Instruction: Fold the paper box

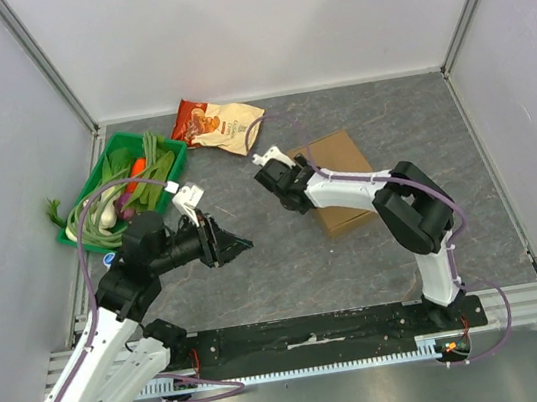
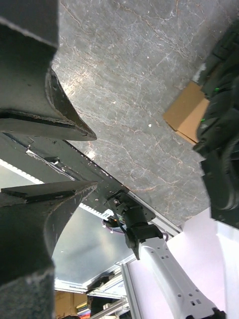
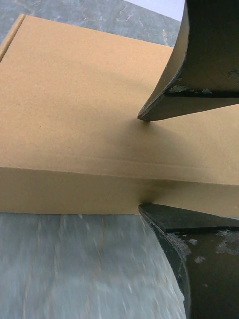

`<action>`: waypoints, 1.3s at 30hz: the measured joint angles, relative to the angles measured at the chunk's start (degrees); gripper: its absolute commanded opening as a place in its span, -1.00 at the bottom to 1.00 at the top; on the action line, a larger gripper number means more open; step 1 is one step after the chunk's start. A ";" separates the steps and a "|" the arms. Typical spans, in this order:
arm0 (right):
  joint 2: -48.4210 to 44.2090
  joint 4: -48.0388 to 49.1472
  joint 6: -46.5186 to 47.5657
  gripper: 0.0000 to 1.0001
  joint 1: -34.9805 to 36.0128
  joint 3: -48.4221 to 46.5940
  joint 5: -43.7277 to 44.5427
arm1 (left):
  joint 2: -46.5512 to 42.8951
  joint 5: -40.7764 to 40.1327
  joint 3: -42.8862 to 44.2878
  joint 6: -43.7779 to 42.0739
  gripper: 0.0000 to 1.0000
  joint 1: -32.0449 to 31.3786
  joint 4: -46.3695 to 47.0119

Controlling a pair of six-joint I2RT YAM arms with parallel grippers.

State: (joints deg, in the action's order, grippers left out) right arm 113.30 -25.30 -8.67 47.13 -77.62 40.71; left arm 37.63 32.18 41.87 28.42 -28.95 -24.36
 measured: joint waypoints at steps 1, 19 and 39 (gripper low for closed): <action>-0.02 0.28 0.24 0.47 -1.31 0.22 0.11 | 0.17 0.13 0.00 -0.28 -0.11 0.00 0.00; -1.22 4.17 8.11 0.47 -28.20 3.41 0.13 | 3.28 3.89 3.08 -4.13 -0.11 0.00 -2.12; -3.78 7.06 16.52 0.47 -38.23 8.22 -0.76 | 8.52 5.97 6.54 -6.05 -0.11 0.00 -2.62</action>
State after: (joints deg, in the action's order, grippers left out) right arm 109.51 -18.24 7.86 8.91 -69.41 39.94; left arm 46.15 38.15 48.40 22.37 -28.95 -26.98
